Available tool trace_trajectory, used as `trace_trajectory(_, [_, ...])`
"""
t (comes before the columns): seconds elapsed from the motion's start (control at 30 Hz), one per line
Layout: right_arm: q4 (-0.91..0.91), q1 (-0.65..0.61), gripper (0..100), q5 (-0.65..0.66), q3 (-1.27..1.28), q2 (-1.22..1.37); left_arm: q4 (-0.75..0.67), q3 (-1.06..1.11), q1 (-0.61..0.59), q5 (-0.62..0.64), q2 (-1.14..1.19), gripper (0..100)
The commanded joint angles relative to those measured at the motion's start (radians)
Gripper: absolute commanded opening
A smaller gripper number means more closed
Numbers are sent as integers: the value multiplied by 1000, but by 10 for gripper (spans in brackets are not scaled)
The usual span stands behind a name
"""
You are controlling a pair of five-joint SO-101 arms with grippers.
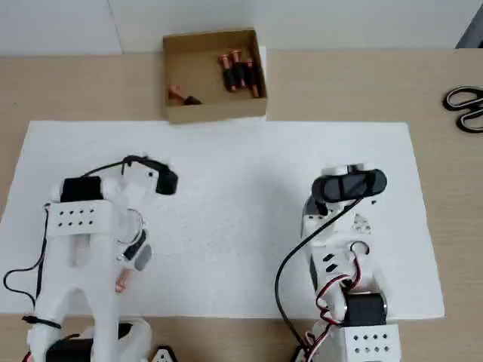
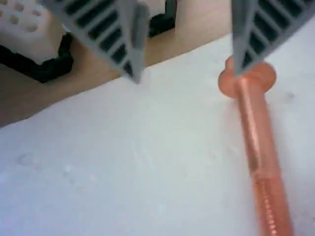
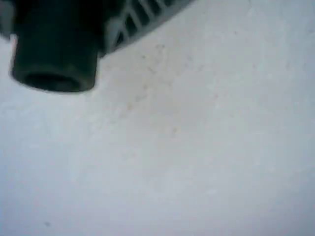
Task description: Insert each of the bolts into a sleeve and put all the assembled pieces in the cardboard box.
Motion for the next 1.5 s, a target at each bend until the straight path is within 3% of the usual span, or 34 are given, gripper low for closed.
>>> trace_trajectory(0.0, [-18,-4,4,3,-6,-13,14,-12,-28,2,66,166])
trace_trajectory(0.23, [-16,-4,4,3,-6,-13,-9,-114,-104,-28,199,123])
trace_trajectory(0.53, [-15,-4,4,3,-6,-13,-40,-159,-107,-26,348,108])
trace_trajectory(0.7, [-15,-4,4,3,-6,-13,-46,-165,-103,46,405,112])
trace_trajectory(1.47, [-19,-5,4,3,-6,-13,-44,-239,-100,49,427,152])
